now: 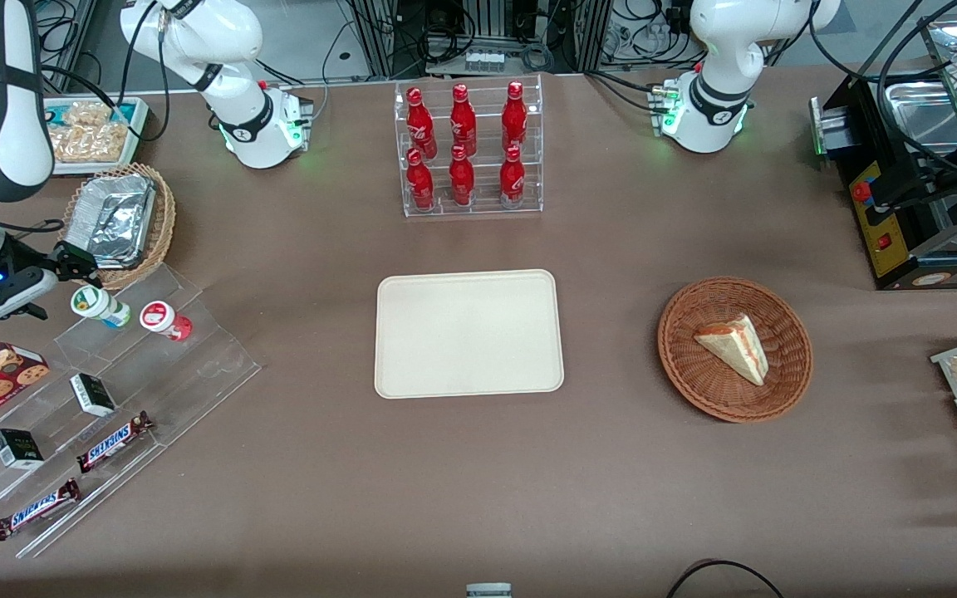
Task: Place green gum on tray
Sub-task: 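Move the right gripper down toward the white green-labelled tub on the acrylic stand, then close the right gripper around the white green-labelled tub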
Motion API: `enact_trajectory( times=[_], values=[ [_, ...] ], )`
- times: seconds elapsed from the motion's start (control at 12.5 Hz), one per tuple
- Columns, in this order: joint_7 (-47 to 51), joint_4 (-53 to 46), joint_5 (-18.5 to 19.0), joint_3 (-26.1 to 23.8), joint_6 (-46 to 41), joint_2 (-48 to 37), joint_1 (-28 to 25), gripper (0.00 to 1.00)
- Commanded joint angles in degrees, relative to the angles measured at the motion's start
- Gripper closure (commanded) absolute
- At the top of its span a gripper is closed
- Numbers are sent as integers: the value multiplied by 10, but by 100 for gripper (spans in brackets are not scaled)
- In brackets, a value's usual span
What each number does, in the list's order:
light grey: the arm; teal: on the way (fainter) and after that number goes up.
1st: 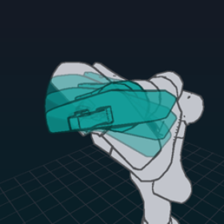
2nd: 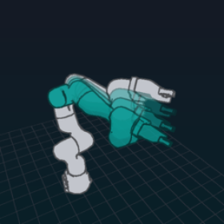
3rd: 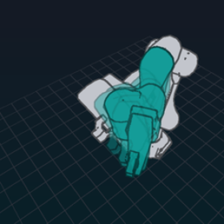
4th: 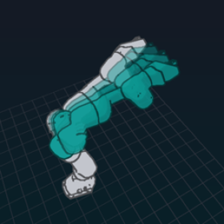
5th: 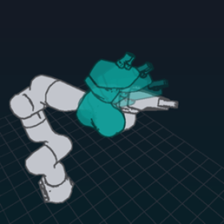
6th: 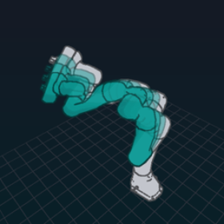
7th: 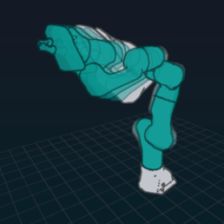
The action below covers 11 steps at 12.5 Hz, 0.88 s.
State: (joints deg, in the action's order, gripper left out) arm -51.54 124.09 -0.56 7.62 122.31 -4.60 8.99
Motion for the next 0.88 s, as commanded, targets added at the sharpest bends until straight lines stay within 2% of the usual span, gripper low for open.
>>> enact_trajectory(
  times=[0.0, 0.8],
  values=[
    [-39, 44, 6, -2, 54, -17, 8, 0],
    [-58, 72, 6, -1, 115, 5, 16, 0]
  ],
)
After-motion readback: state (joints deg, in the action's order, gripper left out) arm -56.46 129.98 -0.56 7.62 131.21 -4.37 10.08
